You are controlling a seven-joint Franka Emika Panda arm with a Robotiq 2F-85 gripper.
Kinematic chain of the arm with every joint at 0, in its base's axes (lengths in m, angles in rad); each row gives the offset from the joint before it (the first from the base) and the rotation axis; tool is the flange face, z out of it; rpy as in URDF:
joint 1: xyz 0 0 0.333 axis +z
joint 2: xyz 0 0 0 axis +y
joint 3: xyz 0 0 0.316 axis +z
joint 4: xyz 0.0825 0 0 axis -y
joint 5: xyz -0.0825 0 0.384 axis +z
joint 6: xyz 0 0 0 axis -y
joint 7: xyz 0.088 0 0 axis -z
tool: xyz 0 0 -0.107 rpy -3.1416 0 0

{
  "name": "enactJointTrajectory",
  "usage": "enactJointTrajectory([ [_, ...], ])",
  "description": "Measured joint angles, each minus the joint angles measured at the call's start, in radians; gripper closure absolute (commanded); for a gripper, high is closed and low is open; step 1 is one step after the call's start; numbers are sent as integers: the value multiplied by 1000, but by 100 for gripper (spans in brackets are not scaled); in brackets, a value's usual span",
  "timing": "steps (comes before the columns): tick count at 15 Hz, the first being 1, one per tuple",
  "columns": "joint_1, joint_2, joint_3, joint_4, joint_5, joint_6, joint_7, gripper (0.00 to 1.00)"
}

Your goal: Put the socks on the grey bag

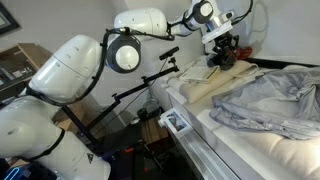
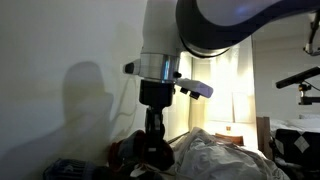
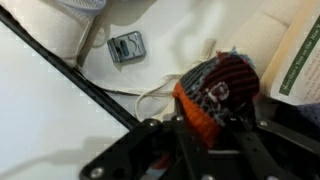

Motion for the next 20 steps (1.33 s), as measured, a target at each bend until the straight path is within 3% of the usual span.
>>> enactJointTrajectory([
  [5, -1, -19, -26, -69, -6, 16, 96, 93],
  [6, -4, -22, -30, -94, -6, 27, 108, 74],
  [12, -21, -46, -33, -185, -6, 57, 129, 74],
  [13, -20, -49, -33, -186, -6, 57, 129, 93],
  [20, -15, -60, -27, -232, -22, 123, 107, 93],
])
